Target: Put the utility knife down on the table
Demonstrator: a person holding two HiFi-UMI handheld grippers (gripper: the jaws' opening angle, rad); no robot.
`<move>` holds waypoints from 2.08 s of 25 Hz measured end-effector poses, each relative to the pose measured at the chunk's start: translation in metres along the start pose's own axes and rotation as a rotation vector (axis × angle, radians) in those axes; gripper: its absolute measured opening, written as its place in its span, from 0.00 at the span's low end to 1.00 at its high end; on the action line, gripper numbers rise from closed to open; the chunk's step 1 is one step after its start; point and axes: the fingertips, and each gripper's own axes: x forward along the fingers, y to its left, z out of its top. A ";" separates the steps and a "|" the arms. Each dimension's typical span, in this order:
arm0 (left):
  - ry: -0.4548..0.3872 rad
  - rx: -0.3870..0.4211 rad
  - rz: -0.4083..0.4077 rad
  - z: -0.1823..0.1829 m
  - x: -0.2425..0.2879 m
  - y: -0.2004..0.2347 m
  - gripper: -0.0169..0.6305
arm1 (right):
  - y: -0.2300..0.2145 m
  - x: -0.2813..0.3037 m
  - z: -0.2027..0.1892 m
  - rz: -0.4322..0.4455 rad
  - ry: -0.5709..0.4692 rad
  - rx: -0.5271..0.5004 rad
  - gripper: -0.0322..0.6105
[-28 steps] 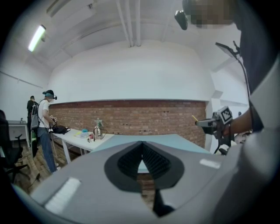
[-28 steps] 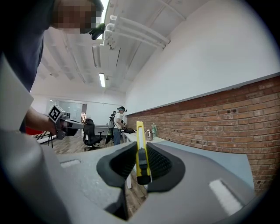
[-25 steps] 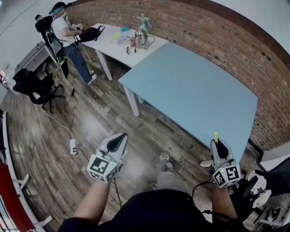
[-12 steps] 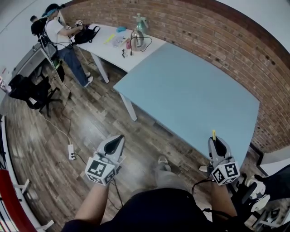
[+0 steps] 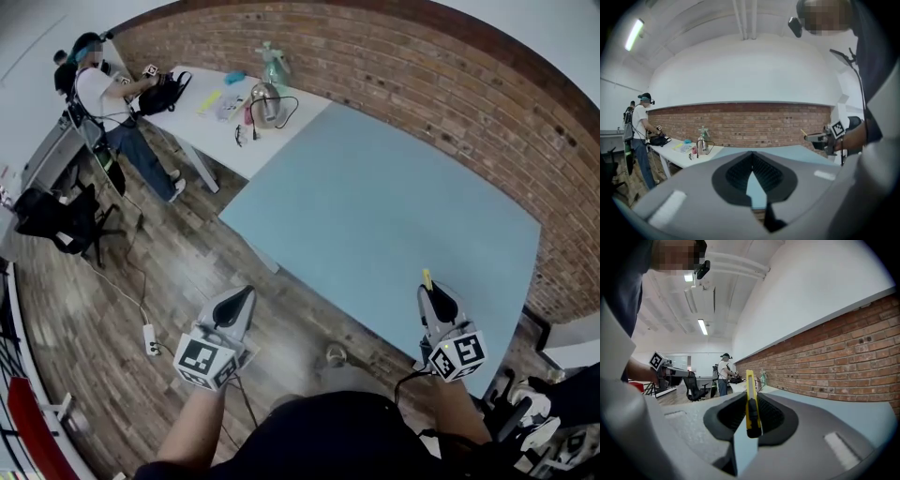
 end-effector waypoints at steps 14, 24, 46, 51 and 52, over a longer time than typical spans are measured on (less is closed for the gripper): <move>0.008 0.072 -0.118 0.038 0.124 0.014 0.03 | -0.077 0.061 -0.018 -0.070 -0.001 0.056 0.15; 0.010 0.095 -0.290 0.050 0.201 0.026 0.03 | -0.101 0.064 -0.006 -0.226 -0.016 0.064 0.15; 0.003 0.157 -0.798 0.075 0.335 0.031 0.03 | -0.093 0.057 0.017 -0.715 -0.003 0.103 0.15; 0.021 0.170 -0.888 0.067 0.344 0.029 0.03 | -0.080 0.055 0.025 -0.802 -0.001 0.101 0.15; 0.024 0.174 -0.903 0.064 0.345 0.027 0.03 | -0.077 0.053 0.026 -0.812 0.001 0.101 0.15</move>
